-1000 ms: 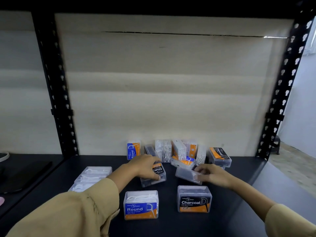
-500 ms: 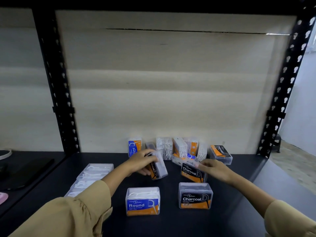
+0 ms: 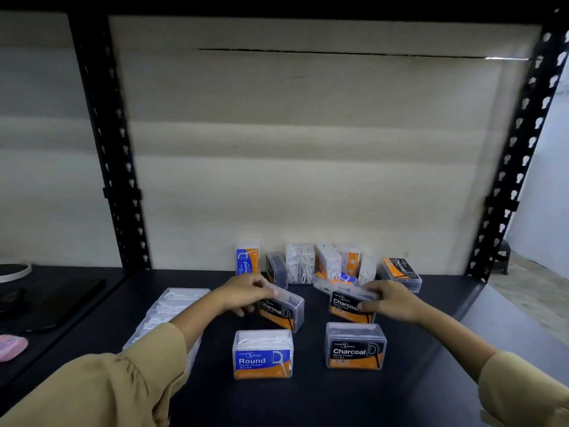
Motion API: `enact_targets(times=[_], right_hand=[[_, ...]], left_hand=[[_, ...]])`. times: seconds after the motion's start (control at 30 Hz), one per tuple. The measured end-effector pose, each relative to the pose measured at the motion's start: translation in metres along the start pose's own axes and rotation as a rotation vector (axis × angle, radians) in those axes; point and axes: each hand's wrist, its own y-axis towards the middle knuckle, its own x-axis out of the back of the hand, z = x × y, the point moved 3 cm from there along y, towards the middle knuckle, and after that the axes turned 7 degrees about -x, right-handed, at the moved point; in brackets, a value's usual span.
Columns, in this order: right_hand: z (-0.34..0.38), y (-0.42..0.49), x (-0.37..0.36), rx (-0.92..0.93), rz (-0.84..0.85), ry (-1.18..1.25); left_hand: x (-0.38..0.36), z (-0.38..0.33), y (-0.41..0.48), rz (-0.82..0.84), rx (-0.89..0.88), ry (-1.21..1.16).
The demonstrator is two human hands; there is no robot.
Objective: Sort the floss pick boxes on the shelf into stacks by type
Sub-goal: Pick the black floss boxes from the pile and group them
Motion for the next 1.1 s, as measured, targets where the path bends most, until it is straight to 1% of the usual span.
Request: enact_targets(times=[0.1,0.2,0.27,0.4,0.63,0.83,0.97,1.1], right_hand=[[0.004,-0.002,0.003,0.004,-0.032,-0.005],[0.006,-0.002,0.005,0.011,-0.084,-0.075],[0.005,0.000,0.008,0.014,-0.104,-0.109],[0.005,-0.003,0.012,0.005,-0.091,-0.139],[-0.016,-0.017,0.029,-0.026,-0.047,-0.145],[-0.042,-0.041,0.051,-0.074,-0.029,-0.219],[-0.055,-0.059,0.058,-0.031,0.017,-0.212],[-0.057,-0.072,0.059,0.023,0.029,-0.235]], left_hand=[[0.003,-0.008,-0.002,0.003,-0.088,0.074],[0.008,-0.015,-0.002,0.043,-0.149,0.202],[0.011,-0.017,0.000,0.069,-0.163,0.272],[0.012,-0.023,0.003,0.097,-0.183,0.347],[0.004,-0.031,0.007,0.077,-0.214,0.322],[-0.016,-0.047,0.014,0.089,-0.224,0.206],[-0.029,-0.064,0.020,0.131,-0.239,0.188],[-0.043,-0.081,0.026,0.176,-0.242,0.165]])
